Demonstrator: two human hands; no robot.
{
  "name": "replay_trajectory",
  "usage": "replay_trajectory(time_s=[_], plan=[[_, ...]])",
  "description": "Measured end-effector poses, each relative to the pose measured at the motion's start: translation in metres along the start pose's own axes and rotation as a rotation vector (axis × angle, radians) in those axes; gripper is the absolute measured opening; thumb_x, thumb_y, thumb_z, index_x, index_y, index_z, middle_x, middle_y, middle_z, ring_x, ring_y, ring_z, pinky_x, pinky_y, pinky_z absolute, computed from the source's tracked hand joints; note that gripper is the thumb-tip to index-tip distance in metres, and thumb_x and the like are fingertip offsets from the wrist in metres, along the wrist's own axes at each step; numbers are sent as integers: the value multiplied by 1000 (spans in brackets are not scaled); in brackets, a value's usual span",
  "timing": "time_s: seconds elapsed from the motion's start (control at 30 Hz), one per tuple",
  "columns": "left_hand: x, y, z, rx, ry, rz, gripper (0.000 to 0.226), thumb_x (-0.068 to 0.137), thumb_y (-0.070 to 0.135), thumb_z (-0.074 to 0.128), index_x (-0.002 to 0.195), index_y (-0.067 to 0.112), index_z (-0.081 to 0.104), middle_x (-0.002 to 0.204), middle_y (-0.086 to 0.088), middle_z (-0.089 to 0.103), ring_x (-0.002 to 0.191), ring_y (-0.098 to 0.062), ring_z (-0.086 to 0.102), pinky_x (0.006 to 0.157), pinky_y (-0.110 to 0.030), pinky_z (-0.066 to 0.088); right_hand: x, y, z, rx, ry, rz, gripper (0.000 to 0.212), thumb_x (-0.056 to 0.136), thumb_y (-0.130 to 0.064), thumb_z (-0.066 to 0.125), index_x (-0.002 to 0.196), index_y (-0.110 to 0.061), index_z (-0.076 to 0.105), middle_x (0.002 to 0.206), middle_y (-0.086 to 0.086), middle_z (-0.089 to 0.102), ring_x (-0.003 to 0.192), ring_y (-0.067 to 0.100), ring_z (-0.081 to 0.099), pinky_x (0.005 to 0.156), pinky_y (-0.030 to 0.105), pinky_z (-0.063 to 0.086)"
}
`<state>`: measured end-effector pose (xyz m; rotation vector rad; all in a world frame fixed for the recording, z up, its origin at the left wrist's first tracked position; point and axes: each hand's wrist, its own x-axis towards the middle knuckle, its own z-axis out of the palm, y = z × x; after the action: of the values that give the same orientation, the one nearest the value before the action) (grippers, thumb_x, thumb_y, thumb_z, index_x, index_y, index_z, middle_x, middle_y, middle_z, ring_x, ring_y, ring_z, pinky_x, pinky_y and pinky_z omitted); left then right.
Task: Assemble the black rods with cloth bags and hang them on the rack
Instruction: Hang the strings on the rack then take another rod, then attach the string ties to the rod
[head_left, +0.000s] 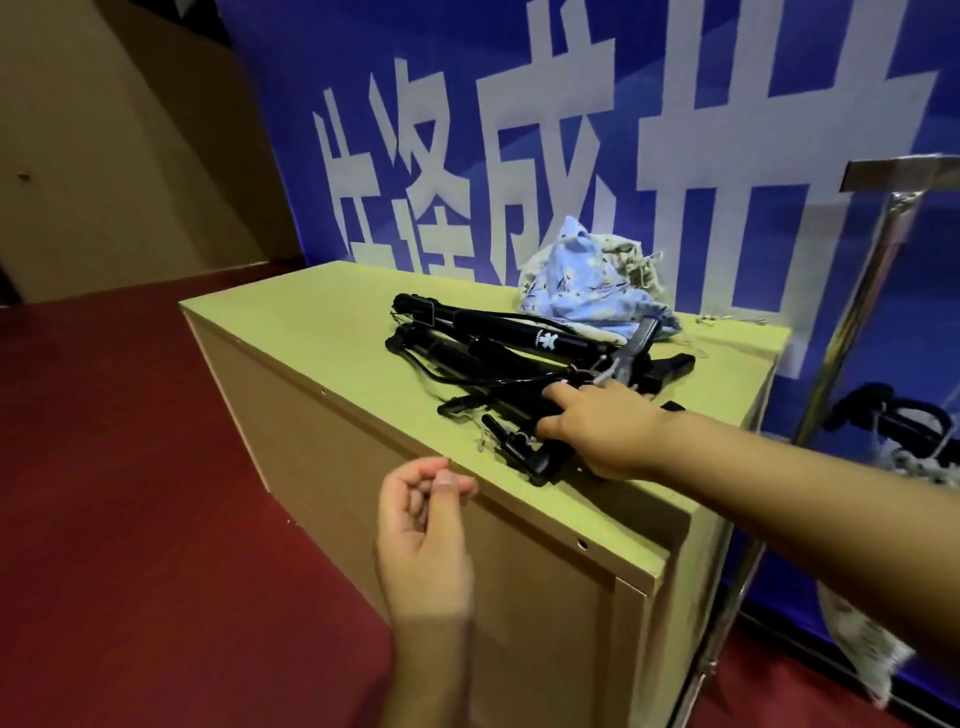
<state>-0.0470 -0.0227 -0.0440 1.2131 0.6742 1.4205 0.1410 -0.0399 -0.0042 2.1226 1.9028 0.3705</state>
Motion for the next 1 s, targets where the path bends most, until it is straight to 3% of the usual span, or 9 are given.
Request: replay_trajectory(time_s=[0.17,0.3,0.37,0.43,0.5,0.63,0.7,0.83,1.0], plan=[[14,-19,6,73,-154,-140,14,92,8,53,94,20,58,98,-6,66,89,-6,63,71,-11,48,6,3,-2,-44,-13,38,50,87,-7,45,133,-26,38,118,15,41,101,33,53,94,48,31],[17,-25,11,95,-269,-186,15,93,9,53,103,19,59,104,2,65,93,2,62,73,-9,47,13,0,3,66,173,69,36,89,-34,52,119,-17,40,108,11,51,98,30,53,87,40,31],[21,-26,10,157,-297,-192,17,94,11,52,108,20,57,106,9,62,90,11,59,71,-3,44,17,-2,0,390,308,177,39,87,-42,56,113,-15,42,108,10,59,96,29,58,83,38,43],[25,-31,8,247,-351,-218,22,95,20,50,117,26,52,117,14,56,102,9,54,76,-3,39,22,-4,-5,856,421,321,43,85,-42,61,115,-17,42,103,5,62,85,26,63,72,37,52],[28,-37,6,343,-435,-262,36,96,30,46,132,30,42,130,14,45,118,0,43,92,-15,34,29,-5,-8,1263,479,432,42,86,-37,63,119,-21,41,91,1,61,72,22,62,64,34,53],[31,-49,5,608,-535,-236,54,96,42,42,146,34,25,153,12,24,141,-9,20,114,-31,19,39,-3,-10,2032,576,586,18,89,-19,61,98,-12,47,79,8,53,50,15,53,46,23,49],[33,-53,4,702,-539,-202,52,96,40,42,146,34,26,156,9,21,145,-13,11,119,-35,13,39,0,-11,2239,612,595,11,90,-17,58,94,-9,51,81,12,54,48,14,57,40,19,44],[37,-57,2,712,-499,-181,50,95,40,45,143,32,34,154,5,29,145,-16,17,118,-38,18,31,6,-30,2588,626,408,13,95,-14,50,102,-4,46,99,30,55,38,9,55,36,13,38],[35,-57,2,740,-516,-171,53,95,41,45,145,33,29,155,7,25,145,-14,13,118,-39,17,12,22,-62,2718,698,259,18,95,-20,49,96,-2,52,85,33,62,34,2,43,39,9,42]])
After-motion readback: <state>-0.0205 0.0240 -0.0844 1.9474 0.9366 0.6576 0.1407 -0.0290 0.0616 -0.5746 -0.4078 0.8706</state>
